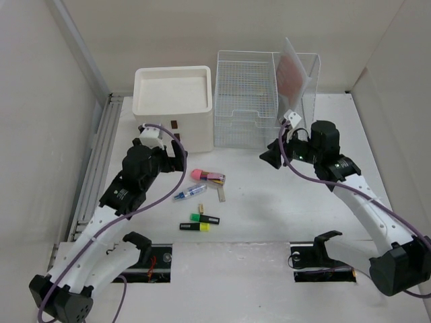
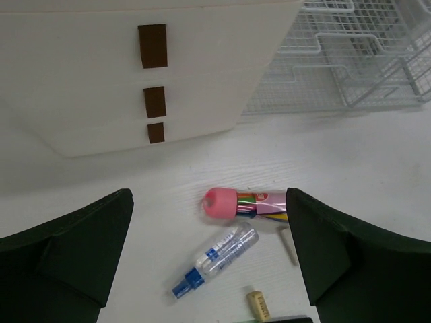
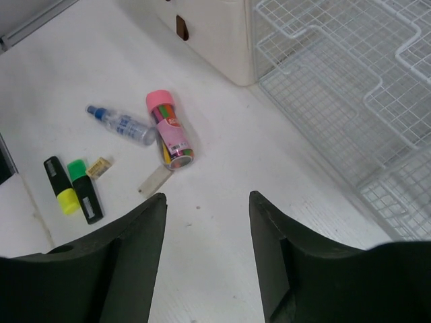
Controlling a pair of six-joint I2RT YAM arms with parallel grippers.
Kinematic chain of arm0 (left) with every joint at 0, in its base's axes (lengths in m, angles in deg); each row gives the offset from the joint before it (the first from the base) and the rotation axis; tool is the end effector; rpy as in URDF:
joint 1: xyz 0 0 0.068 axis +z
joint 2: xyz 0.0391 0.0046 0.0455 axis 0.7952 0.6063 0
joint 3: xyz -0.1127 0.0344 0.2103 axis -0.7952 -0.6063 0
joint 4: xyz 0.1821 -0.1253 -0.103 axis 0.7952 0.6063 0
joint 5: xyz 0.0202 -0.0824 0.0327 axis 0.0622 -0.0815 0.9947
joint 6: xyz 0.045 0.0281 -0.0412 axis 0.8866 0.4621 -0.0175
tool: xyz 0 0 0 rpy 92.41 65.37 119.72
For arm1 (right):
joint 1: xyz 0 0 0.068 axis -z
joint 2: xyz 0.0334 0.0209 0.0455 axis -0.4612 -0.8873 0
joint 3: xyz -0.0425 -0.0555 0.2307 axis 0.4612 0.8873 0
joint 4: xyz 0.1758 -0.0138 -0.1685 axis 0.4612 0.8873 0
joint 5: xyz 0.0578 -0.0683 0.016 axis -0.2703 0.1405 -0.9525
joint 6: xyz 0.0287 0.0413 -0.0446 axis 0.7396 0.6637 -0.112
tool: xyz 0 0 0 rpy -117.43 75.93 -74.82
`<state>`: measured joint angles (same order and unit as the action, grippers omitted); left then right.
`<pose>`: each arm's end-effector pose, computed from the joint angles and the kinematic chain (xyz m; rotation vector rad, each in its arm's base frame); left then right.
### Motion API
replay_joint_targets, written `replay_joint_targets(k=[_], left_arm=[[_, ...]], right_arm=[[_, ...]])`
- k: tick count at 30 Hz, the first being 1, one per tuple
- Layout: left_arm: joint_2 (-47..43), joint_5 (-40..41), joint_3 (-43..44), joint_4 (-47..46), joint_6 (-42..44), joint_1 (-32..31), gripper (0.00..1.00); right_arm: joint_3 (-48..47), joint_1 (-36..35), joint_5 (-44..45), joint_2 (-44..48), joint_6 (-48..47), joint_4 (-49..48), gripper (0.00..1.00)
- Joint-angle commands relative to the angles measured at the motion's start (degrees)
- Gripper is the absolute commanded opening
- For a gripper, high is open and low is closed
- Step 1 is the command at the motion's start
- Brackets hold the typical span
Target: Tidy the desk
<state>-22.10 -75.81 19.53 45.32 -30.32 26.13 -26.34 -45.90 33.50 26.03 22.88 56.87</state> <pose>0.1838 -0.0872 0.3137 0.1738 1.7474 -0.4209 0.2271 0.1081 0.2965 -0.8035 1.7828 0.7352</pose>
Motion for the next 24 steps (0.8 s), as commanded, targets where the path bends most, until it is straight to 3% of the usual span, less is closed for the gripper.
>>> replay_joint_targets(k=[1,4,9,22,24], left_arm=[[1.5,5.2,0.3,-2.9,-1.6,0.3,0.95],[6.6,5.2,2.4,-1.7,-1.6,0.8,0.85],[9.7,0.3,4.2,-2.9,-2.7,5.2,0.77],[5.6,-4.9,1.6,-9.0,-8.3,10.1,0.66],[7.2,-4.9,4.9,-7.8,-7.6,10.1,0.66]], right_arm=[[-0.4,-0.1,-0.5,1.8,0.2,-3.8,0.58],[-0.4,-0.1,-0.5,1.8,0.8,-3.8,0.58],[-0.4,-0.1,0.8,3.1,2.7,-3.8,0.58],[-0.4,0.4,1.4,6.2,4.5,-3.8,0.58],[-0.4,0.4,1.4,6.7,4.5,-3.8,0.58]])
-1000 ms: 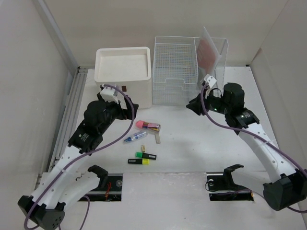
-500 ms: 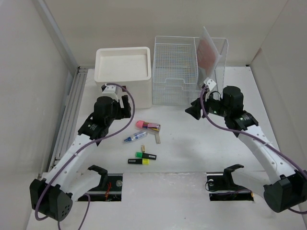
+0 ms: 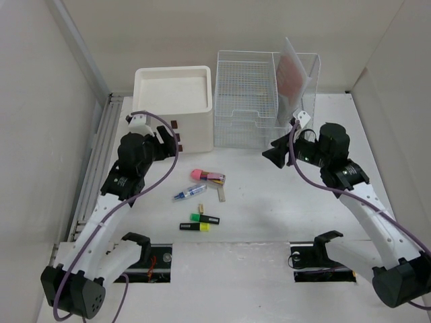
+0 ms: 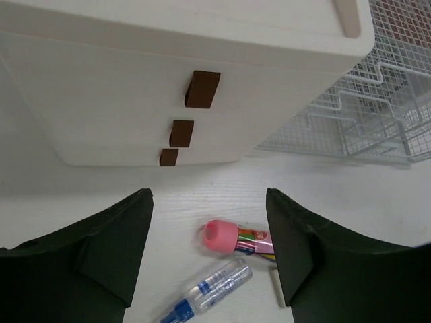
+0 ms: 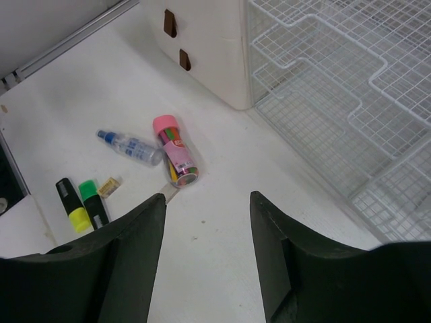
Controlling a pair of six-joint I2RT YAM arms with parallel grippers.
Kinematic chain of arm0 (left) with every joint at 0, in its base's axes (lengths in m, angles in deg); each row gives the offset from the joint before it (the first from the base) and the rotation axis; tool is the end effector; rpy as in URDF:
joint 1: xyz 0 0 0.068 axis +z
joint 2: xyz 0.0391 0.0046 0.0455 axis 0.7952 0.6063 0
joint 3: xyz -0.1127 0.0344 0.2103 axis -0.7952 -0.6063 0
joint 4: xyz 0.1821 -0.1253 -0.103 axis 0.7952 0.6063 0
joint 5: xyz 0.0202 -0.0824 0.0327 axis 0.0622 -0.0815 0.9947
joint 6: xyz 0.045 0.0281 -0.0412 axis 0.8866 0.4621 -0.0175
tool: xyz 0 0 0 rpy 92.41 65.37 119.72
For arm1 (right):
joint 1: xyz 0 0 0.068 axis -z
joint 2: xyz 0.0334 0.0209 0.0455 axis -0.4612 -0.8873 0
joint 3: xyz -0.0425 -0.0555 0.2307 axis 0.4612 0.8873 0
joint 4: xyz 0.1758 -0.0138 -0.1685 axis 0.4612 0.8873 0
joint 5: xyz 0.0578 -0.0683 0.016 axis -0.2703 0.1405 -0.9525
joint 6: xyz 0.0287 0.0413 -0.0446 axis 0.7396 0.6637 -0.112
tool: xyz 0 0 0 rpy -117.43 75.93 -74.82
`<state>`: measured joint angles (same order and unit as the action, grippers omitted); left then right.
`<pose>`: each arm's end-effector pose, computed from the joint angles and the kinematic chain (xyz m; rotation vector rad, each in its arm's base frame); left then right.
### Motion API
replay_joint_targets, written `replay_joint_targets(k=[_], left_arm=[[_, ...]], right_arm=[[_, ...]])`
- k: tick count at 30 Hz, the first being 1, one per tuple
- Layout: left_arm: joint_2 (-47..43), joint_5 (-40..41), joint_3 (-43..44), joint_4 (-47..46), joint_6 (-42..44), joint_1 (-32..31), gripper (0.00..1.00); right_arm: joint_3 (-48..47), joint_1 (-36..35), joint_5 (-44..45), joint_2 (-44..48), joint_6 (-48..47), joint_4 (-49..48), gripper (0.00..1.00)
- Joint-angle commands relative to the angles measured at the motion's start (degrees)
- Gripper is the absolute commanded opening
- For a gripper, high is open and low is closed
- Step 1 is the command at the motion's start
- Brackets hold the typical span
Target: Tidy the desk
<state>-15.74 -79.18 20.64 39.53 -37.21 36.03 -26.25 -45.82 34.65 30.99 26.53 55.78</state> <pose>0.2179 -0.0641 0.3116 -0.0394 1.7477 -0.4351 0.2128 0.1020 0.3171 -0.7390 1.7167 0.7357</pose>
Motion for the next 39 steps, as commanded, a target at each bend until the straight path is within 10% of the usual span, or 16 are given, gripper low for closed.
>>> replay_joint_targets(k=[1,39], left_arm=[[2.8,0.0,5.0,-1.2,-0.7,0.2,0.65],[20.0,11.9,9.3,-11.0,6.0,-1.9,0.54]], right_arm=[[-0.5,0.3,0.8,2.4,0.8,-2.7,0.59],[-0.5,0.3,1.9,3.1,1.9,-2.7,0.59]])
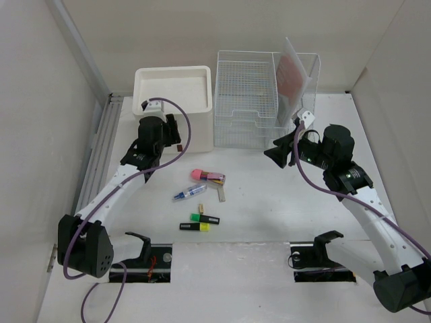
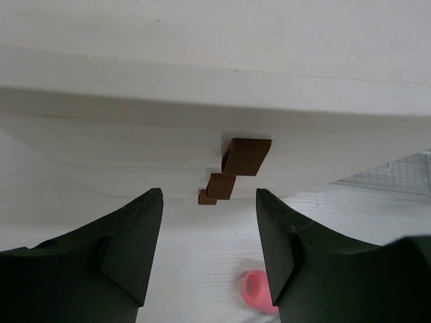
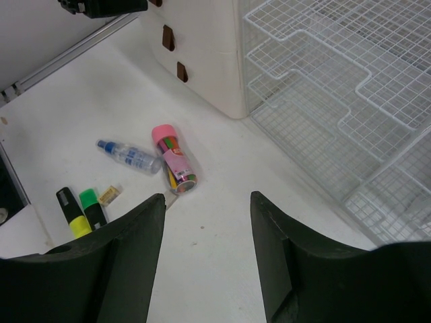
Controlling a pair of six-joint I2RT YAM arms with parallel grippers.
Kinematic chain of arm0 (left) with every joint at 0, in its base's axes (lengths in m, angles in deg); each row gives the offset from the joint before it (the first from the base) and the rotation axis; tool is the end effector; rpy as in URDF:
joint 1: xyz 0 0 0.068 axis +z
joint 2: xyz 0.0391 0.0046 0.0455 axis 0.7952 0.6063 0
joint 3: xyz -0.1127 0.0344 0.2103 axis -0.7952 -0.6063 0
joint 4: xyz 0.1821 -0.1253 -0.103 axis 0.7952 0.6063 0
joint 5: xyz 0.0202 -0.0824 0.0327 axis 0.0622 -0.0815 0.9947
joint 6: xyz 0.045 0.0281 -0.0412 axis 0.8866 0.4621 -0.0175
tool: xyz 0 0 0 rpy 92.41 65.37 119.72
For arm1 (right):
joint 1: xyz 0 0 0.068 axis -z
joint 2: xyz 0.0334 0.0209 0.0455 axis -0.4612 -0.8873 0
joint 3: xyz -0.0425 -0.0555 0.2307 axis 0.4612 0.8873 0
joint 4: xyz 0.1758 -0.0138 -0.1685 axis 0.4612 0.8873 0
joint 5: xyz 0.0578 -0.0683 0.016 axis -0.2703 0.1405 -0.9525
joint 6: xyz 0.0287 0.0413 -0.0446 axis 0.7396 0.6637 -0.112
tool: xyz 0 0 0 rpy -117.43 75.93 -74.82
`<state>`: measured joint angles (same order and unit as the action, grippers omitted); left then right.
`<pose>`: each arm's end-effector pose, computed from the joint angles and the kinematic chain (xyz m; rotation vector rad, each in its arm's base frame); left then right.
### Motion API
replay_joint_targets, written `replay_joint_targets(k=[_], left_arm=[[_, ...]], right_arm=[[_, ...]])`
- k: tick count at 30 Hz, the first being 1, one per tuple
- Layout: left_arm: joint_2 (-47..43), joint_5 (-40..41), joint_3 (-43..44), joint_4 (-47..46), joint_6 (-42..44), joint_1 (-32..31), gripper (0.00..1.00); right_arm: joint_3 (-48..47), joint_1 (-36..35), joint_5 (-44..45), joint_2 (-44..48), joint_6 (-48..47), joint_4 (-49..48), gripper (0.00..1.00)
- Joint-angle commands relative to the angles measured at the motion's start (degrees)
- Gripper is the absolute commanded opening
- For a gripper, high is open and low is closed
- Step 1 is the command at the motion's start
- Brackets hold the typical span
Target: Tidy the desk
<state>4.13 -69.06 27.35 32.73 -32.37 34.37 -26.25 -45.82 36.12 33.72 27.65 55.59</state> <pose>0.2838 -0.0829 0.2847 -0.0597 1.8386 -0.2124 0.2046 0.0981 0.3273 -0.7070 1.6819 0.7161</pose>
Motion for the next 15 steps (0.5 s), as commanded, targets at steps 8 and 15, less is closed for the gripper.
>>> replay_joint_targets(k=[8,15], left_arm=[[2.6,5.2,3.1,-6.0,2.2,-2.1,0.54],[3.1,5.9,3.6,-6.5,2.2,-3.1,0.52]], right_arm=[[-0.5,0.3,0.4,0.4,0.8,-2.5,0.59],[-0.5,0.3,0.4,0.4,0.8,-2.5,0.60]])
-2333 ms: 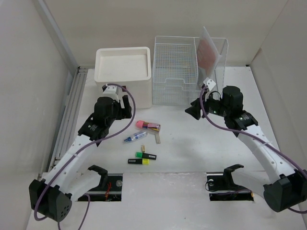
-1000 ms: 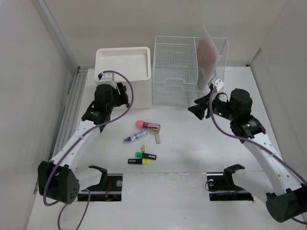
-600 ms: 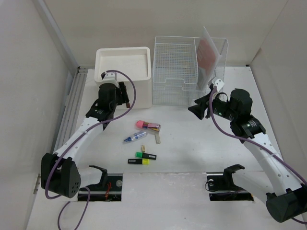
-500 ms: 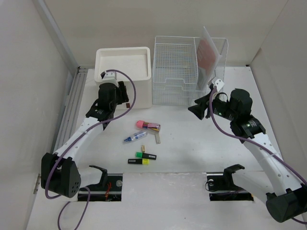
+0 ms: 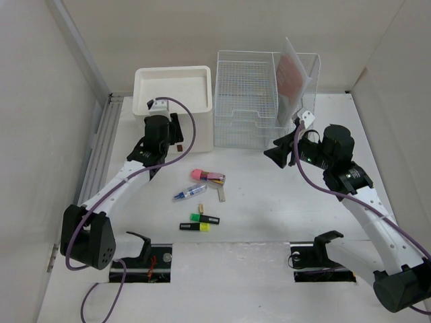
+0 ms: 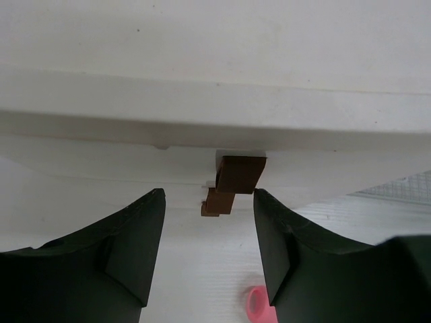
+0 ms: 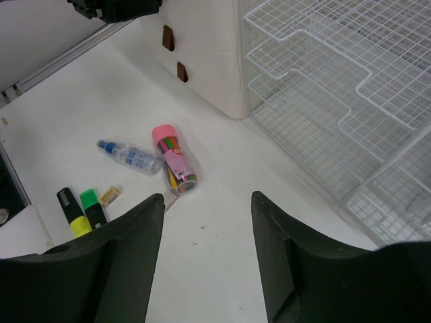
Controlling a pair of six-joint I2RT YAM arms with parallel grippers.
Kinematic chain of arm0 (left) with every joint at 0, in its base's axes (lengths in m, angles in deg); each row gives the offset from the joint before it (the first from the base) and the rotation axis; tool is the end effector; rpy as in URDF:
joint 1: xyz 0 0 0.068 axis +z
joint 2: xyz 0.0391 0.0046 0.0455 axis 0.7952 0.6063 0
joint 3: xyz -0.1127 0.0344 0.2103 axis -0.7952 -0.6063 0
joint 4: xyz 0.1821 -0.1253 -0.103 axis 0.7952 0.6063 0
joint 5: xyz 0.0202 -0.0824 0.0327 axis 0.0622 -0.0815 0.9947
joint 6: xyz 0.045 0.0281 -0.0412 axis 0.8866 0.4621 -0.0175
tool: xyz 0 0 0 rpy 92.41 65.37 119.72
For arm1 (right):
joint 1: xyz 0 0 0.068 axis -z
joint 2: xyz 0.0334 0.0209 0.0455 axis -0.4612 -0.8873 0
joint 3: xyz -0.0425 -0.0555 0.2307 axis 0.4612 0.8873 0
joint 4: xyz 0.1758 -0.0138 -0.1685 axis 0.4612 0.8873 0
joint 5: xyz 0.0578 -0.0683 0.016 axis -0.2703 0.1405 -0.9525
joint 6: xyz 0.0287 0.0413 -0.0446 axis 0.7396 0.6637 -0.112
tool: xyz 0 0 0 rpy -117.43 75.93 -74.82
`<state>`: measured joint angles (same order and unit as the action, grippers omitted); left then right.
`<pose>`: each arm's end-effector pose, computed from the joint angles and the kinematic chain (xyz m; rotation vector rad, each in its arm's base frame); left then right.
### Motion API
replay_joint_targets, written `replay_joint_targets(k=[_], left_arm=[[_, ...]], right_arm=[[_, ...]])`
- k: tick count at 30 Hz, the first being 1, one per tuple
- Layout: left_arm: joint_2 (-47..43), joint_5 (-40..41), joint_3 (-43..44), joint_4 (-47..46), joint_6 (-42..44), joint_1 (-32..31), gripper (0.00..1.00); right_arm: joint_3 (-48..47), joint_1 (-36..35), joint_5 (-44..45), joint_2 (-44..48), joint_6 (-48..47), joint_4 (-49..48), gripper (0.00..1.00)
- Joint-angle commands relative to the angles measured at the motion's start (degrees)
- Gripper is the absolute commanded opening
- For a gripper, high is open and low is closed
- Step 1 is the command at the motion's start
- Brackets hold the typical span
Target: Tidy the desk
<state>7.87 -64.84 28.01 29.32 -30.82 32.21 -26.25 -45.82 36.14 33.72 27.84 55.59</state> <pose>0.2937 -0.0944 0.2779 -0.0528 1.8261 -0.1549 0.2046 0.0981 0.3273 -0.7041 1.6835 0.7181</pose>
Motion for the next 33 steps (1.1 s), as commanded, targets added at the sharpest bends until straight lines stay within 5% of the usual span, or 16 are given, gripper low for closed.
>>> replay_joint_targets(k=[1,17,33], left_arm=[[-0.6,2.4,3.0,-3.6,0.7,-1.0,0.51],[0.9,8.8,3.5,-4.8,0.1,-4.4,0.47],[2.0,9.3,3.0,-5.4,0.1,-4.4,0.33]], right_arm=[[-0.5,0.3,0.4,0.4,0.6,-2.5,0.60],[-0.5,0.3,0.4,0.9,0.6,-2.5,0.60],[-0.5,0.3,0.4,1.4,1.1,-1.9,0.60]])
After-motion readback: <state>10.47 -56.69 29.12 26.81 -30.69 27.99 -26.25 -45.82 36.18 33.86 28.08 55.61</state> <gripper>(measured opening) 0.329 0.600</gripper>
